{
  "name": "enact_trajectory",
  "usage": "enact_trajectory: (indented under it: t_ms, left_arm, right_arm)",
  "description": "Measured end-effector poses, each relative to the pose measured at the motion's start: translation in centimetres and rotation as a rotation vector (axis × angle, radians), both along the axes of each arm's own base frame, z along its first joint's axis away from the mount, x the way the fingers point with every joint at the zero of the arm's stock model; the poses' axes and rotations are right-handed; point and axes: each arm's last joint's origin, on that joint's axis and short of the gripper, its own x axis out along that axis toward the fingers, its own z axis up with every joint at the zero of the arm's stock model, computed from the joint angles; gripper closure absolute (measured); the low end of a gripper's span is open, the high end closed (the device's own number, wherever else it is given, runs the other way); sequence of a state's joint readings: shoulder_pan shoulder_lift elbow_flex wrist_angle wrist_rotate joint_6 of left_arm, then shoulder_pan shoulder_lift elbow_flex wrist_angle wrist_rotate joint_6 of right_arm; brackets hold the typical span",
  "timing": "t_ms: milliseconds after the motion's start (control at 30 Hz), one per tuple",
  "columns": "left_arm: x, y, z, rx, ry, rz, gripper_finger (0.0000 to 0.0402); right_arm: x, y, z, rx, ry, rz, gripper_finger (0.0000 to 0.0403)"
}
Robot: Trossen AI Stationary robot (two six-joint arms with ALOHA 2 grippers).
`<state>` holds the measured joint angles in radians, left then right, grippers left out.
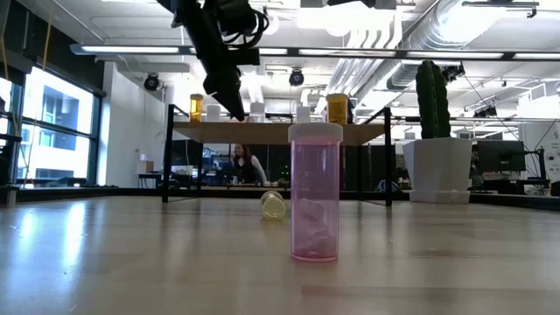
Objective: Pick and place medicine bottles onto shelf by color
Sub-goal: Adjust the pink pill bottle on the shelf
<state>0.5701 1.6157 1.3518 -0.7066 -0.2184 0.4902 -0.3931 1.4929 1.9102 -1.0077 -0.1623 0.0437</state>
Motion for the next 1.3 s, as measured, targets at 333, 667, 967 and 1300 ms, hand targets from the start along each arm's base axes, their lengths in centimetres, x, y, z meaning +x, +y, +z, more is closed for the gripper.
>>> enact_trajectory:
  t_ms: [333, 667, 967, 1300]
  left_arm:
    - [0.0, -0.1, -0.1, -0.028, -0.007, -0.022, 0.0188]
    - [0.4, 0.3, -1.4, -0.047, 0.048, 0.008, 0.0232]
    - [0.8, -0.5, -1.3, -0.014, 0.068, -0.006, 0.0262]
    - [1.3, -1.6, -1.2, 0.025, 0.089, -0.011, 0.0321]
  right_arm:
    - [0.0, 0.0, 0.0, 0.001, 0.0, 0.0, 0.0164]
    - [0.0, 0.0, 0.0, 0.006, 0.003, -0.001, 0.0164]
    - [0.0, 0.0, -0.1, 0.009, 0.006, -0.003, 0.0164]
    - [0.0, 0.0, 0.0, 0.009, 0.004, -0.003, 0.0164]
